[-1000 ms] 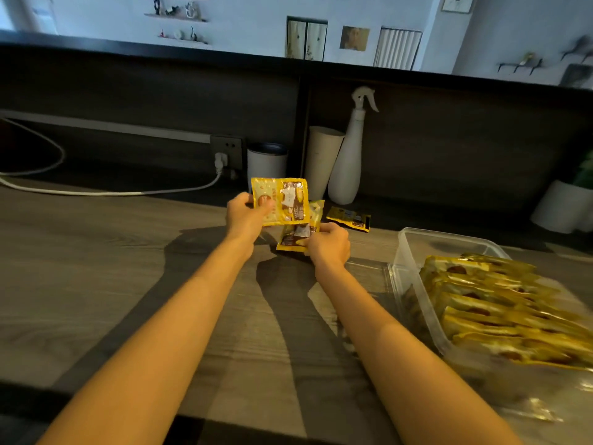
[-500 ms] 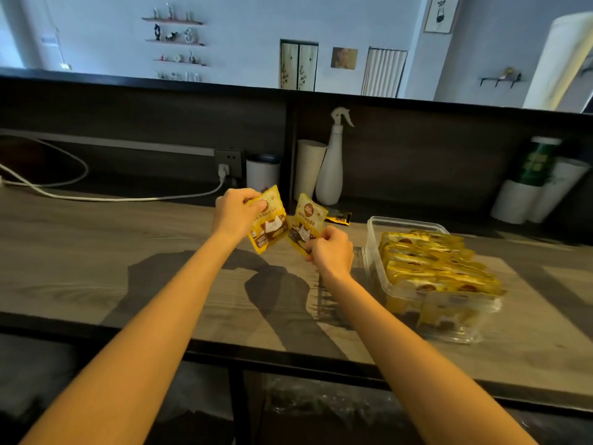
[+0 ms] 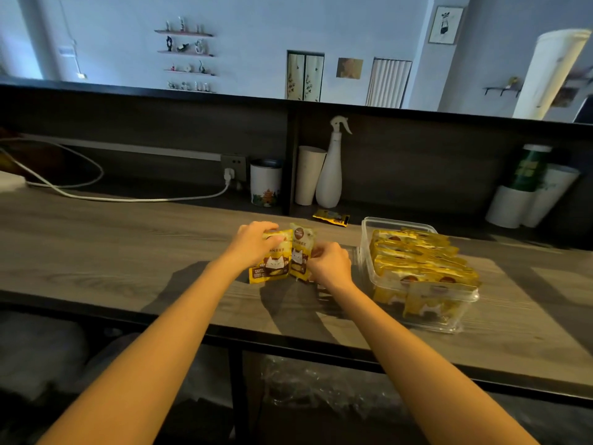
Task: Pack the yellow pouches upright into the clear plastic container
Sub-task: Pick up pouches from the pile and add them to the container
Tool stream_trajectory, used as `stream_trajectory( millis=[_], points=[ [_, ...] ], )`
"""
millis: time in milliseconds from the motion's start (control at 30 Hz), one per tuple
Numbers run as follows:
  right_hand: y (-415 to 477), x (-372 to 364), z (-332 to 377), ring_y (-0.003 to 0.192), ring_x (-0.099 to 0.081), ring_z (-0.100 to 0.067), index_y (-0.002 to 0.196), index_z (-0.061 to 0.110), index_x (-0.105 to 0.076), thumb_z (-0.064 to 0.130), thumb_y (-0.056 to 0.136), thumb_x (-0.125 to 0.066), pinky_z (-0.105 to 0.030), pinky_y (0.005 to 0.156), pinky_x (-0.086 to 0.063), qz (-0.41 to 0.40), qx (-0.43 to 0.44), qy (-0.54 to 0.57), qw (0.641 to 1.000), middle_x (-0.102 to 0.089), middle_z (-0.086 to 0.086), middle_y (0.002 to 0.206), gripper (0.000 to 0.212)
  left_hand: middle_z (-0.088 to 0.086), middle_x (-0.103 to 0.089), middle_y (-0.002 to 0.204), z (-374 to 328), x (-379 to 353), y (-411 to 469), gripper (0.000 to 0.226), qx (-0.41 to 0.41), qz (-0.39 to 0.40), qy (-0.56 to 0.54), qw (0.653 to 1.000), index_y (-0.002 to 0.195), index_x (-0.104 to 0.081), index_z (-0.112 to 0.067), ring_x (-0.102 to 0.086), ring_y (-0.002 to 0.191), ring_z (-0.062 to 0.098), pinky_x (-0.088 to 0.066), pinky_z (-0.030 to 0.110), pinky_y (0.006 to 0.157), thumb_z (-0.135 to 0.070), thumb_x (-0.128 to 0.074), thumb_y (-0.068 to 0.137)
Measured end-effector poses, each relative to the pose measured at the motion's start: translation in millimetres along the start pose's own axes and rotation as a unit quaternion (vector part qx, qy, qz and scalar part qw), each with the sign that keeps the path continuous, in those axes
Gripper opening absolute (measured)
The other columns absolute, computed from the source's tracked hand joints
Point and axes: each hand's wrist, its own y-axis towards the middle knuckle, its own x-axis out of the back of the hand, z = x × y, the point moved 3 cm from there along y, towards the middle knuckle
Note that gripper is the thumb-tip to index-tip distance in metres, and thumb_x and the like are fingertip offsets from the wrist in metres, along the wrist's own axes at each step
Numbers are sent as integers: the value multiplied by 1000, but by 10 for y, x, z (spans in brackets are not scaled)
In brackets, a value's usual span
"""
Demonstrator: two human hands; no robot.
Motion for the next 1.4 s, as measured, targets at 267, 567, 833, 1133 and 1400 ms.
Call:
stream_trajectory(
  millis=[267, 567, 833, 1133, 1400],
  points=[
    [60, -61, -37, 87, -61, -27, 55, 17, -51, -3, 78, -55, -38, 75, -54, 25, -12, 25, 999, -60, -10, 79, 31, 8, -36, 150, -76, -10, 60, 31, -26, 29, -3, 999, 116, -65, -12, -30, 140, 24, -28, 38, 109, -19, -61, 86],
    [84, 6, 28, 114, -54, -32, 126, 11, -54, 23, 87, -55, -47, 94, -49, 31, 36, 28, 998, -61, -14, 120, 41, 10, -66, 115, -87, 27, 80, 30, -42, 48, -46, 997, 114, -66, -6, -55, 94, 11, -45, 28, 82, -16, -63, 85],
    [60, 27, 139, 93, -63, -29, 101, 5, -68, 21, 95, -48, -38, 75, -51, -28, 78, 6, 997, -68, -15, 98, 26, 6, -68, 92, -71, 79, 30, 21, -47, 33, -25, 998, 98, -72, -9, -58, 86, 14, -47, 27, 69, -23, -63, 86],
    [56, 307, 293, 71, -70, -28, 76, 9, -59, 19, 95, -49, -18, 35, -44, -78, 97, 68, 990, -64, -12, 83, 23, 19, -67, 76, -272, 239, 27, 21, -46, -91, -14, 995, 80, -72, 1, -55, 74, 22, -37, 28, 67, -18, -64, 83],
    [172, 1014, 374, 52, -68, -25, 89, 1, -61, 25, 96, -49, -45, 53, -58, -177, 96, 125, 972, -60, -7, 79, 28, 11, -67, 79, -974, 325, 106, 19, -114, -148, -40, 982, 90, -74, -4, -57, 79, 22, -33, 26, 64, -20, -63, 86]
  ],
)
